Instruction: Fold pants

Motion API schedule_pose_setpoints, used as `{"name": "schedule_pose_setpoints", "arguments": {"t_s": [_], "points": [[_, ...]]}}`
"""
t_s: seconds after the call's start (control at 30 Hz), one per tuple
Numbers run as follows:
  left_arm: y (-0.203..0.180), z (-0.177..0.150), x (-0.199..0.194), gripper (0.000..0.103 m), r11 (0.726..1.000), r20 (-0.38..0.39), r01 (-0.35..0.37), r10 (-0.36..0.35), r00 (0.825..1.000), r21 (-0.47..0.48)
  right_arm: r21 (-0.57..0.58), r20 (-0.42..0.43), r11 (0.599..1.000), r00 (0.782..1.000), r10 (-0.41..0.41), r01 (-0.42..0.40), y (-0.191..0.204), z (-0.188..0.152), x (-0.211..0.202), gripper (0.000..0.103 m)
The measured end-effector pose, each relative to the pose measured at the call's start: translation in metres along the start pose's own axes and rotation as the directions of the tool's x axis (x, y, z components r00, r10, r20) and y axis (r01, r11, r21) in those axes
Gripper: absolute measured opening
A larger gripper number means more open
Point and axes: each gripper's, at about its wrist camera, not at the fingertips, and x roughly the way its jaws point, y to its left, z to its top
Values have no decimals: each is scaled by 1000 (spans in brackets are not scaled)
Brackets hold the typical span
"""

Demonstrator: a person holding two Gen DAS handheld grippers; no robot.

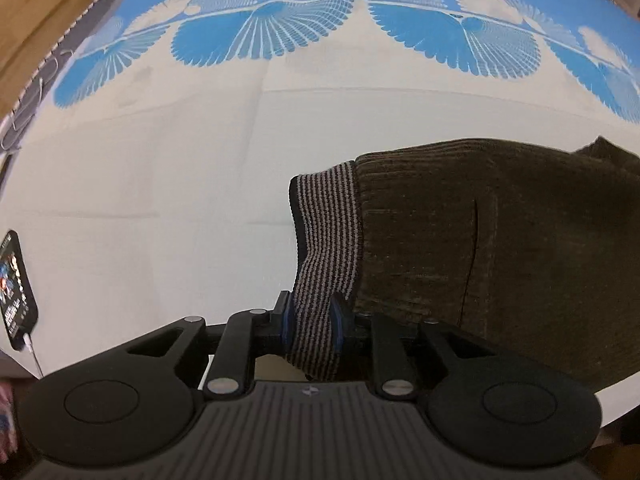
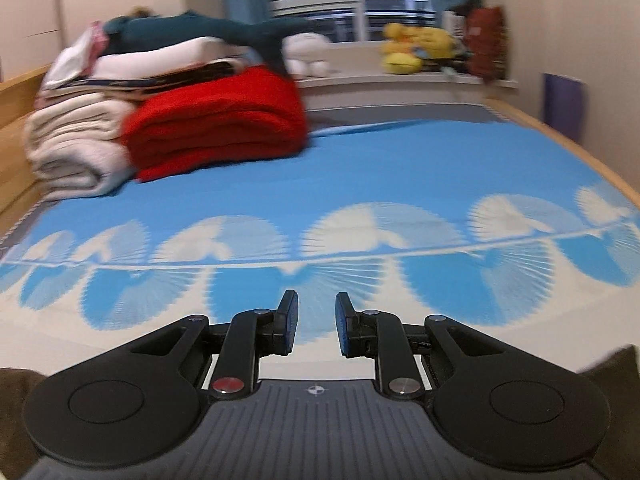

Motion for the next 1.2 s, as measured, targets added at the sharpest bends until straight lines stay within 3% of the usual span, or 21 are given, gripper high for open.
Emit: {"name": "schedule_pose_setpoints", "arguments": {"t_s": [0.2, 0.43, 0.5, 0.7, 0.8, 0.9, 1.0, 1.2], "points": [[-2, 6, 5, 23, 1000, -12, 3, -3, 1000, -2, -46, -41, 987, 988, 150, -152, 47, 7, 22, 21], [6, 1, 6, 25, 1000, -17, 19, -19, 1000, -18, -89, -132, 961, 960, 249, -262, 92, 2, 49, 21], [7, 1, 7, 27, 999, -19, 22, -23, 1000, -23, -75, -196, 945, 934, 298, -317, 103, -2, 61, 21], [7, 1, 8, 28, 999, -20, 28, -28, 999, -27, -52, -406, 895, 829, 386, -442, 141, -26, 103, 22], [8, 1, 7, 30, 999, -18, 31, -31, 999, -28, -21, -476, 889, 787, 392, -457, 153, -37, 121, 31], [9, 1, 8, 31, 999, -18, 36, -37, 999, -31, -24, -526, 893, 765, 371, -450, 162, -45, 137, 35], [9, 0, 8, 32, 999, -16, 39, -39, 999, -29, 10, -579, 882, 717, 389, -470, 163, -50, 148, 50], [7, 0, 7, 32, 999, -15, 35, -36, 999, -14, -32, -611, 873, 701, 368, -486, 172, -65, 157, 55]]}}
